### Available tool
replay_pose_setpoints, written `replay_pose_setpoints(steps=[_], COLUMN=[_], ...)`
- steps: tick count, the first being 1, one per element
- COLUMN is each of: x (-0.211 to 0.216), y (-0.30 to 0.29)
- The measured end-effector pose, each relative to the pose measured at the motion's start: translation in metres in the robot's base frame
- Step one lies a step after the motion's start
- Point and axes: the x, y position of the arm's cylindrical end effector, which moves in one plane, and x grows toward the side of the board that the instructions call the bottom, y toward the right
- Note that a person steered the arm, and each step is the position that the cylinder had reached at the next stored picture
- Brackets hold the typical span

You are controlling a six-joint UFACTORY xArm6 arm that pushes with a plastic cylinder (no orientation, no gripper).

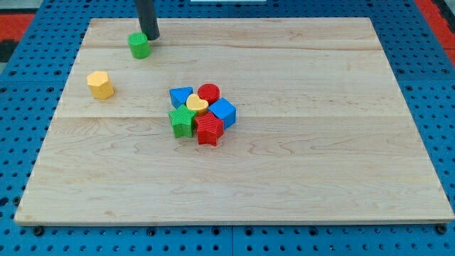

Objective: Nudge the group of blocks

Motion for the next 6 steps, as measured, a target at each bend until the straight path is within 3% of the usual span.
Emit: replay_pose_setpoints(steps=[1,2,3,4,6], x=[0.067,0.093,0.087,0.136,0.161], y=[-0.001,0.030,0.147,0.183,0.107])
